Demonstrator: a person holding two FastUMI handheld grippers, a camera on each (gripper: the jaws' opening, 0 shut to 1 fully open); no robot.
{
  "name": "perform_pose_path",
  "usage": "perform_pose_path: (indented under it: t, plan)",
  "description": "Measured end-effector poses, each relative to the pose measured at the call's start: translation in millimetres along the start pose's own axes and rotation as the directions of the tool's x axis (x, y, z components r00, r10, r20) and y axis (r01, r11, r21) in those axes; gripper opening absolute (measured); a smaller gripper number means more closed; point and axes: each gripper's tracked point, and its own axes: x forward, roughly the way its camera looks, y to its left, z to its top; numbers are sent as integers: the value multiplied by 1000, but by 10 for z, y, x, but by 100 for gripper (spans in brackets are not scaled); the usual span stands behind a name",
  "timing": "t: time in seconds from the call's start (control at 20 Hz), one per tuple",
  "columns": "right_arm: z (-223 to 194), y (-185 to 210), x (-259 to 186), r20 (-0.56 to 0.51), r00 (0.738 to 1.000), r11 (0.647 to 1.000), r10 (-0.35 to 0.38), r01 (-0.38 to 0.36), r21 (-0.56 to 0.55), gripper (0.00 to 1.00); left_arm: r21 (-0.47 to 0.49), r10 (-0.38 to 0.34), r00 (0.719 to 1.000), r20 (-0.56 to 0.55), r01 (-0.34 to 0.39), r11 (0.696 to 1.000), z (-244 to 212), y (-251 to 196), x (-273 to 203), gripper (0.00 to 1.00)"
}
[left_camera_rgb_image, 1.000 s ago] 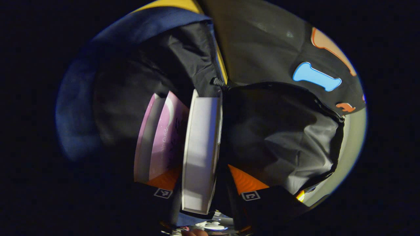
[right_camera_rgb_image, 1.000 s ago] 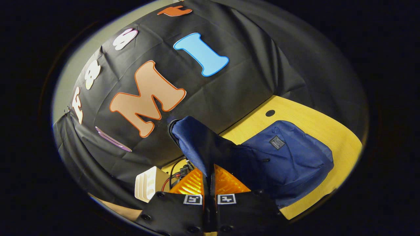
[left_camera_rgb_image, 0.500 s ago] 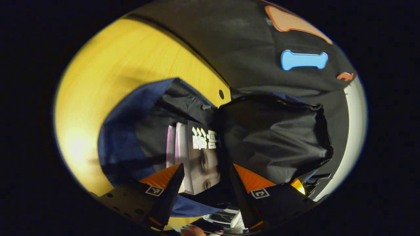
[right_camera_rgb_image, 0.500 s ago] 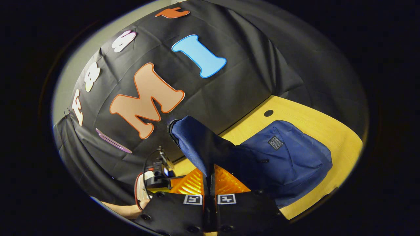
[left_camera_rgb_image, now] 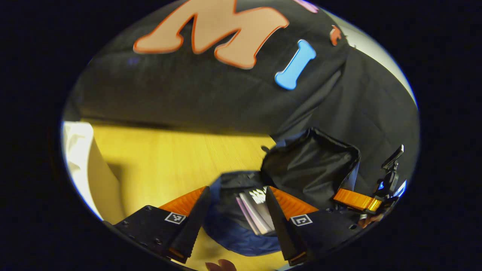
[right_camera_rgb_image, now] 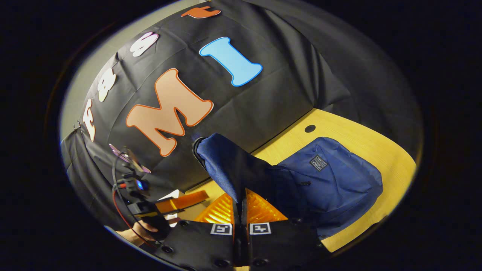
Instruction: Open the schoolbag, grab two books from the bookshelf and put them into the schoolbag.
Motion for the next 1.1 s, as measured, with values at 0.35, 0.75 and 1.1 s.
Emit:
perform_pose_path:
  t: [0.35, 0.75, 1.1]
  plan:
    - [-94, 1, 46, -15, 1000, 1000, 0, 0, -26, 3, 313, 143, 950, 276, -229, 922, 1008, 368, -752, 95]
    - [-238, -4, 124, -34, 999, 999, -3, 1, -55, 3, 318, 240, 755, 610, -511, 799, 1636, 718, -2125, 95]
    - [-472, 36, 206, -67, 997, 977, -41, 26, -210, 3, 196, 337, 625, 704, -628, 753, 1684, 935, -3067, 99]
